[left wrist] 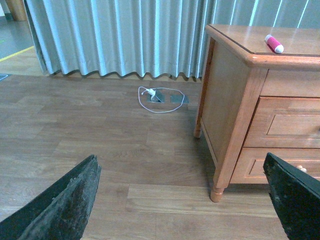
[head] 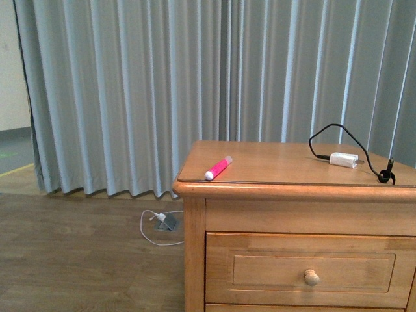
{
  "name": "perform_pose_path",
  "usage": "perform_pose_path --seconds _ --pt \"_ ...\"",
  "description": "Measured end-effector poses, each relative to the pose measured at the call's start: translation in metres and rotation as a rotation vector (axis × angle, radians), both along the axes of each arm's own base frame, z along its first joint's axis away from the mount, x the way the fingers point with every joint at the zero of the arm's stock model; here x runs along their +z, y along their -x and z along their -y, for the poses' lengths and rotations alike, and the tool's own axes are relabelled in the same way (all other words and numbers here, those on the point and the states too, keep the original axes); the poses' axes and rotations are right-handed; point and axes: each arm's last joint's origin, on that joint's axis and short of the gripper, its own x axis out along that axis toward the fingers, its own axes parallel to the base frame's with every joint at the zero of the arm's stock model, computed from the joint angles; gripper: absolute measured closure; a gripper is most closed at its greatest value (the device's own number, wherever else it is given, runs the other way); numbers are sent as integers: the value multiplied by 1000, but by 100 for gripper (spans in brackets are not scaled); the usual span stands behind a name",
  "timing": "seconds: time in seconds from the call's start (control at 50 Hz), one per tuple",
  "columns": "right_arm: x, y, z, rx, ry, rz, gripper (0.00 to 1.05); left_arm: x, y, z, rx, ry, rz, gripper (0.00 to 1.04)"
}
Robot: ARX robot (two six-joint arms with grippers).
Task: Place pink marker in drawer with both arms
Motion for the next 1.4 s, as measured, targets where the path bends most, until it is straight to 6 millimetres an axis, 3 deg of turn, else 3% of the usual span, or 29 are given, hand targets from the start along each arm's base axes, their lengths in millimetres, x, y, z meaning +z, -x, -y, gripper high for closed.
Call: perform_pose_path --seconds 1.24,1.4 --pt "0 0 0 0 0 0 8 0 0 0 0 0 0 6" --pt "-5 -5 -1 -38 -75 -280 8 0 0 0 0 0 0 6"
